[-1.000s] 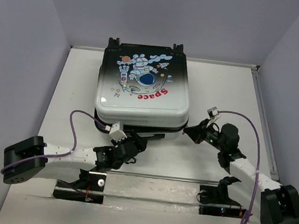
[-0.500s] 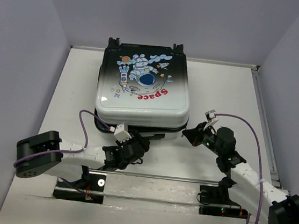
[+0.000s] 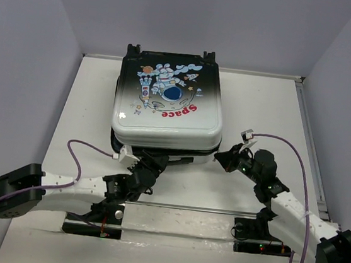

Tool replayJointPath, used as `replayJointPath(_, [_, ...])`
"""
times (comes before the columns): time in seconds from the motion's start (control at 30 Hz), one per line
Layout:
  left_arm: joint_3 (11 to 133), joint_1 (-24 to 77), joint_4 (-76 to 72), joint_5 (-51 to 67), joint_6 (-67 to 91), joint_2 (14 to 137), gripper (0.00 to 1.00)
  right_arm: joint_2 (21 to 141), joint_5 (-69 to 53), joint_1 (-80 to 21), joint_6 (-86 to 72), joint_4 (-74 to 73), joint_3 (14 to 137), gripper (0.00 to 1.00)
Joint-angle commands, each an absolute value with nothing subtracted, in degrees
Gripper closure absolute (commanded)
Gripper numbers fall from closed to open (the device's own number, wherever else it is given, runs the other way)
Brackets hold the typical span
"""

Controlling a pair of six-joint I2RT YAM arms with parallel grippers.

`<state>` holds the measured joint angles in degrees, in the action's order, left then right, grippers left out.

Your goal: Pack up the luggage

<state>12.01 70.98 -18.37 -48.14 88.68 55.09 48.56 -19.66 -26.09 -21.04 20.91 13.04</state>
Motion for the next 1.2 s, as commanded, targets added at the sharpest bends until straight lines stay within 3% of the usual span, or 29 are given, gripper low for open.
replayJointPath(0.0, [11.3,65.6,-24.1,-50.5,89.0,59.2,0.27,47.3,-21.4,-27.1,-21.6,18.5,13.4,0.93])
replayJointPath(0.17, [12.3,63.4,-27.6,-49.4,86.3,60.9,0.36,46.8,-21.4,-27.6,-21.8,17.9,13.3,0.93])
replayJointPath(0.27, [14.0,62.5,-30.1,-49.0,82.6,62.3,0.58,46.0,-21.3,-29.5,-22.6,17.2,13.0,0.93])
replayJointPath(0.3, [15.3,62.4,-31.7,-48.7,80.5,63.9,0.7,45.4,-21.0,-31.2,-23.3,16.7,13.0,0.93])
replayJointPath(0.43, [18.0,62.3,-34.1,-47.2,77.6,69.3,0.94,45.0,-17.0,-37.0,-24.3,14.6,13.5,0.93])
replayJointPath(0.67, [20.7,62.1,-40.0,-45.4,73.6,75.3,0.94,51.7,-3.7,-53.9,-25.7,8.7,19.7,0.93])
replayJointPath(0.8, [21.6,62.1,-42.9,-42.6,72.2,77.8,0.94,62.1,2.7,-60.4,-27.3,11.3,26.9,0.93])
replayJointPath(1.17, [14.2,62.2,-50.6,-39.4,72.3,76.5,0.94,86.5,8.6,-64.0,-22.4,12.7,56.6,0.93])
